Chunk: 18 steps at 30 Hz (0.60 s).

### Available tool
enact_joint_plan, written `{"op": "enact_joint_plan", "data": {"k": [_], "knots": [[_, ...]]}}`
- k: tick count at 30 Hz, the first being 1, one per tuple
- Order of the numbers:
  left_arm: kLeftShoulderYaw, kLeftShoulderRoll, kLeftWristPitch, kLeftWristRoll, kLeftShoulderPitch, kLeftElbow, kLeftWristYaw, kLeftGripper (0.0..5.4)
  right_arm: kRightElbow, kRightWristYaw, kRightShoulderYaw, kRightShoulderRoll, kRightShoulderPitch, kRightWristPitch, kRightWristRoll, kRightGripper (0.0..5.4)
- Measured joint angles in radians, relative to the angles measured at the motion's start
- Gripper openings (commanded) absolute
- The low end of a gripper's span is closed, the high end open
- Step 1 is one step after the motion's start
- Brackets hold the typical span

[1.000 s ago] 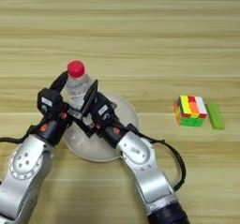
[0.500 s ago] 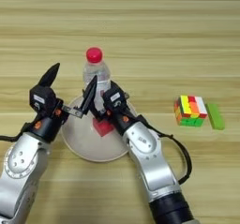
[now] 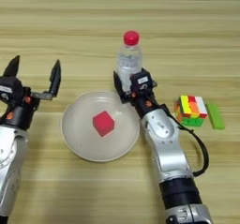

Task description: Move the objects on the table

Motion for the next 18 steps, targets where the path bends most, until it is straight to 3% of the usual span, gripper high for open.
{"op": "enact_joint_plan", "data": {"k": [6,9,18], "knots": [[0.124,0.02,-0.046,0.05,-0.069,0.209,0.118,5.4,0.098,-0.035,-0.052,-0.008,-0.018,-0.031,0.001,3.23],[0.159,0.031,-0.078,0.06,-0.094,0.308,0.145,5.4,0.133,-0.048,-0.065,-0.012,-0.02,-0.049,-0.001,3.23],[0.177,0.034,-0.142,0.06,-0.128,0.41,0.144,5.4,0.252,-0.076,-0.085,-0.029,-0.061,-0.122,-0.014,3.23]]}}
